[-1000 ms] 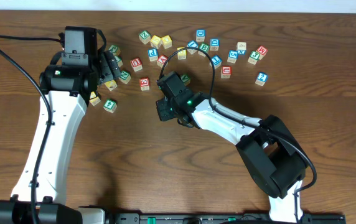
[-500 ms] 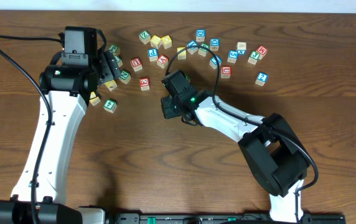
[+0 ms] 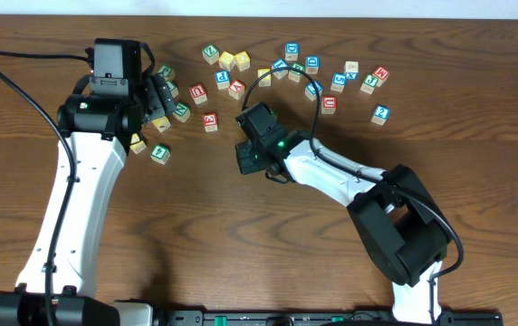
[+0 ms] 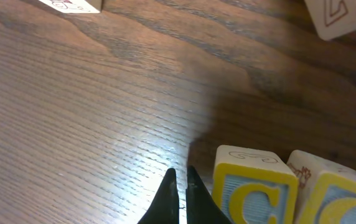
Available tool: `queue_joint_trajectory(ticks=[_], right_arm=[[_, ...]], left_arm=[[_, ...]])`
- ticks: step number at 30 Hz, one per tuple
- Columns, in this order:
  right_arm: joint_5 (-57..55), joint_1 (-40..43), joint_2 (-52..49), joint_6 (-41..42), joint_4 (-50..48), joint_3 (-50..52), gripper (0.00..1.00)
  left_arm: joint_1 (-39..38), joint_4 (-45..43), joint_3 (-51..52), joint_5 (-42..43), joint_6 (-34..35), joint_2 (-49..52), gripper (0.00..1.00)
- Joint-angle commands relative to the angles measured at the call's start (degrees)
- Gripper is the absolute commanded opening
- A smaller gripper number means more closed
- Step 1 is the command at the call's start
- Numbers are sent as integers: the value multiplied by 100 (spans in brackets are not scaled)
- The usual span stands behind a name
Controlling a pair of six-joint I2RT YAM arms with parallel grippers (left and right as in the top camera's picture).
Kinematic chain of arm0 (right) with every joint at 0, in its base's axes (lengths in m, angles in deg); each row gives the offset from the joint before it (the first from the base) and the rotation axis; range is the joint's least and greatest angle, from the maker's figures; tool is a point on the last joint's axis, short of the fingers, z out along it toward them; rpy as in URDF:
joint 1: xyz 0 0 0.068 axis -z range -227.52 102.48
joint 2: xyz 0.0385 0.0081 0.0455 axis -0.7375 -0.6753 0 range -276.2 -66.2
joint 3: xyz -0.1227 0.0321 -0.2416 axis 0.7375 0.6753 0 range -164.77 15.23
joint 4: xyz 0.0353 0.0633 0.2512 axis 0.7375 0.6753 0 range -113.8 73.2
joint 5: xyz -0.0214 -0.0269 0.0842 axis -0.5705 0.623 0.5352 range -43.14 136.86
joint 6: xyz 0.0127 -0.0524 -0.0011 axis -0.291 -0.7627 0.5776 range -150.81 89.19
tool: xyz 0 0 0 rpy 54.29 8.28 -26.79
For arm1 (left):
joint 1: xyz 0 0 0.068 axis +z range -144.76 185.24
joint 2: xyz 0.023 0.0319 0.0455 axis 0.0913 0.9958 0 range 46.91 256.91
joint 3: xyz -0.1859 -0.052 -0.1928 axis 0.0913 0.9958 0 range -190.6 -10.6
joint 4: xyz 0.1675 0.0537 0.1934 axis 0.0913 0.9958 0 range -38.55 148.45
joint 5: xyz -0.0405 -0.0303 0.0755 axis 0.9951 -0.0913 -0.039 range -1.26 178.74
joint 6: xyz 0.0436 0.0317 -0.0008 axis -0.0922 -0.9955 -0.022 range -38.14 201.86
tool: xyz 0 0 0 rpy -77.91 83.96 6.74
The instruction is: Spell out CORL
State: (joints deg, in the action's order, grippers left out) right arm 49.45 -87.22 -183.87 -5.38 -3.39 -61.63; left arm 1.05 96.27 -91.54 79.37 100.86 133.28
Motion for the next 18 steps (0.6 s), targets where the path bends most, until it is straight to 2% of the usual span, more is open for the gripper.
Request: queue_joint_trajectory(ticks=[1, 13, 18], right_arm=[[-94, 166, 330, 63, 35, -160, 1], [-109, 470, 599, -28, -87, -155, 2], [-470, 474, 516, -127, -138, -155, 2]], left_arm=[[15, 15, -28, -33, -57, -22, 98], [15, 15, -28, -33, -57, -22, 98], [15, 15, -28, -33, -57, -22, 98]])
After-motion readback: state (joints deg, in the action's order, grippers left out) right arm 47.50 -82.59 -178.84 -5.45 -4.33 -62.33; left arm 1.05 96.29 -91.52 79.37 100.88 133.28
